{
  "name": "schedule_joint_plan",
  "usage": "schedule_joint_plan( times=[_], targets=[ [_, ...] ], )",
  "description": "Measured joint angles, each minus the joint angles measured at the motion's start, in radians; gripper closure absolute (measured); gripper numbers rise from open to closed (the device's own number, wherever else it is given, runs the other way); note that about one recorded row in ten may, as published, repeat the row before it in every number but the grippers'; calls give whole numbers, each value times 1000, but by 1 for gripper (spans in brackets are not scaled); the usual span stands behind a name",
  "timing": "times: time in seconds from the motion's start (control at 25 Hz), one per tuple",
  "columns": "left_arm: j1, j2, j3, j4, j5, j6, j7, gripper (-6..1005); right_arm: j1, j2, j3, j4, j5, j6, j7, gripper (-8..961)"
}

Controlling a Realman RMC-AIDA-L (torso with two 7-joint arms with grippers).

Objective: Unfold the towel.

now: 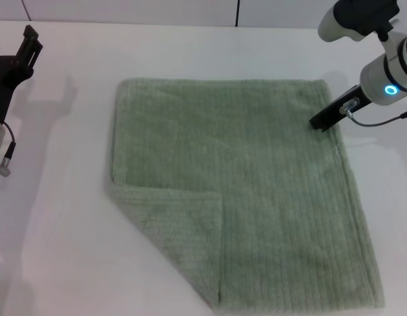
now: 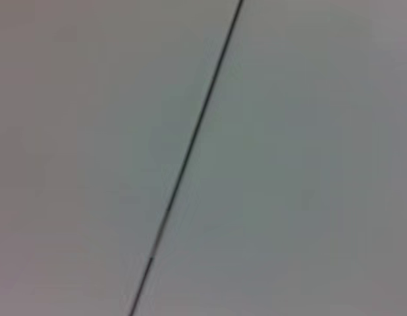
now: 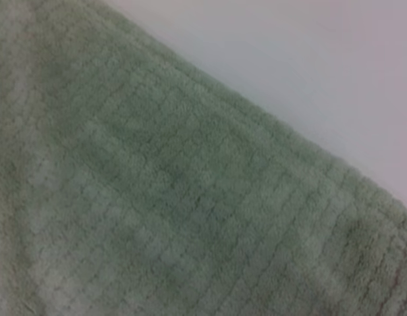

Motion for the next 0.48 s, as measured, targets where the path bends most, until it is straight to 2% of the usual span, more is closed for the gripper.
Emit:
schedule_joint_plan(
  times=[0.24,0.44,0.48],
  targets=[
    [-4,4,113,48,0,46,-116,177,4,-1,0,7,0,7,-3,953],
    [-2,4,309,179,1,91,-340,180,9,-3,0,19,0,12,-4,954],
    [-2,4,309,179,1,91,-340,181,9,-3,0,19,0,12,-4,954]
  ],
)
